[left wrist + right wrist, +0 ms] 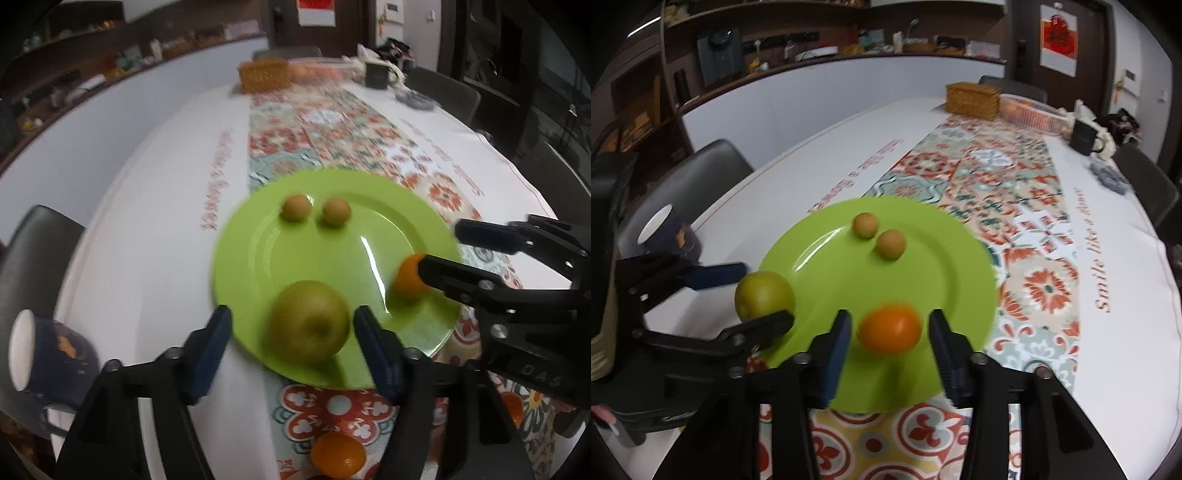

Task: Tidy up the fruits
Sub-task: 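Lower the apple and mandarin onto the green plate and open both tools, then withdraw both open tools from the plate toward the remaining fruits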

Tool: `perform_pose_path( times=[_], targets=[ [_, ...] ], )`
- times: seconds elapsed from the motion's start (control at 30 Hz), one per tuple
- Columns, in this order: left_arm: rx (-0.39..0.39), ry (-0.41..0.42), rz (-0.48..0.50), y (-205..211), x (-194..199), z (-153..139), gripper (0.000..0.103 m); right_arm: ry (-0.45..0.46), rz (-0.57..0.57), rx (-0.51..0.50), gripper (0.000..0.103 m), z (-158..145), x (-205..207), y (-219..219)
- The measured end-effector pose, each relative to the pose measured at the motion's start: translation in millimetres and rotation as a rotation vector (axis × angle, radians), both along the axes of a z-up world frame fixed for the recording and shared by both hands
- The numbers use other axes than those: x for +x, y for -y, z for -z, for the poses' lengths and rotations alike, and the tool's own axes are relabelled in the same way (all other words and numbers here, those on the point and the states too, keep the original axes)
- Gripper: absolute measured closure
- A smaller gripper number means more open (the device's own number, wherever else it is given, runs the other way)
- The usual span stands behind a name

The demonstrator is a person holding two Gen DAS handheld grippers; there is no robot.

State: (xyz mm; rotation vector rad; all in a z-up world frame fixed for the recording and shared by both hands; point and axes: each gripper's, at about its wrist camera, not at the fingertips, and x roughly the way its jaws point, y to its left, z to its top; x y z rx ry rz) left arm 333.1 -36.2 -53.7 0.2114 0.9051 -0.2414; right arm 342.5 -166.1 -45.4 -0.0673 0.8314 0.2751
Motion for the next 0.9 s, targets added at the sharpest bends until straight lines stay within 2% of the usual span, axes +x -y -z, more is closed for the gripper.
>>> perform_pose_path(
  times=[0.13, 0.3, 0.43, 0.63, 0.9],
  targets=[
    [-0.014, 0.028, -0.034, -8, -11, -14, 0.032, 0.028, 0.031, 0.004, 0.047, -12, -15, 8],
    [-0.003, 0.118, -0.047, -10, -44, -41, 0.032, 0.074, 0.053, 0.007, 0.047, -31, -41, 12],
    [-0.025, 0.16, -0.057, -14, -67, -61, 0.028, 0.109, 0.064, 0.035, 0.047, -50, -65, 13],
    [-0.039, 0.201, -0.063, -20, -96, -91, 0.024, 0.161, 0.079, 0.063, 0.046, -77, -99, 9],
    [-0.056, 0.247, -0.082, -30, -140, -116, 0.021, 0.191, 0.081, 0.069, 0.045, -95, -136, 2]
  ],
)
